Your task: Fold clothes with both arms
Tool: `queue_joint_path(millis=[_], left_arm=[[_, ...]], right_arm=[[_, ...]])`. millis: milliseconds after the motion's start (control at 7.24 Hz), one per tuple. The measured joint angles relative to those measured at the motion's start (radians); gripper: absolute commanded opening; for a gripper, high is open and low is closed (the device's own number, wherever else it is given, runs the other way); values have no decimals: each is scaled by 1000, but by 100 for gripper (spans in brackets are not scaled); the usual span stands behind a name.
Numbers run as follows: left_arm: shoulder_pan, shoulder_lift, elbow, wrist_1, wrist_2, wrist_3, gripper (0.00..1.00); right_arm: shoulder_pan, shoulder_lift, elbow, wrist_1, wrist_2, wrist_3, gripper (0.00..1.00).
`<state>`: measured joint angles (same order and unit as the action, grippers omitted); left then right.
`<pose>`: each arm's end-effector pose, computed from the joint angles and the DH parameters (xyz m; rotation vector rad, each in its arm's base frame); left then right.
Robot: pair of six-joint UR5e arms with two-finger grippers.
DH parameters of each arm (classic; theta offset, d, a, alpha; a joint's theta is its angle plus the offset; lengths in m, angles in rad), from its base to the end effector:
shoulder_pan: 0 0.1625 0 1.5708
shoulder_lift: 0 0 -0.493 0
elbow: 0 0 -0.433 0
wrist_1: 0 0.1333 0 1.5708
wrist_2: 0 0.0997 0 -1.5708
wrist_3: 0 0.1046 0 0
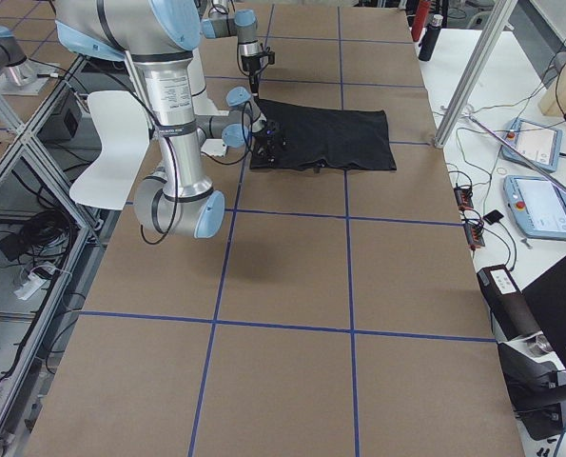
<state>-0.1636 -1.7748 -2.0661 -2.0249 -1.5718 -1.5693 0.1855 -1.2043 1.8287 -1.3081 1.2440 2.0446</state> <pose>0.5380 -0.2238 0.3178 0.0943 1.1507 -0.1431 -0.6255 -0.2872 0.3549 0.1801 -0.9370 0.7548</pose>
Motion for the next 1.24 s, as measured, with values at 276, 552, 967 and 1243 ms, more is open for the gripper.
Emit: queue_joint_path(millis=[276,552,967,1243], left_arm=[[0,0,0,0,0,0,0],[0,0,0,0,-1,0,0],[0,0,-1,0,-2,0,0],[0,0,-2,0,-5,3,100]], right_arm=[[6,-5,20,0,1,-2,12],[6,-5,20,0,1,-2,4],[6,-5,20,1,1,-2,99],[6,-5,20,1,1,-2,100]])
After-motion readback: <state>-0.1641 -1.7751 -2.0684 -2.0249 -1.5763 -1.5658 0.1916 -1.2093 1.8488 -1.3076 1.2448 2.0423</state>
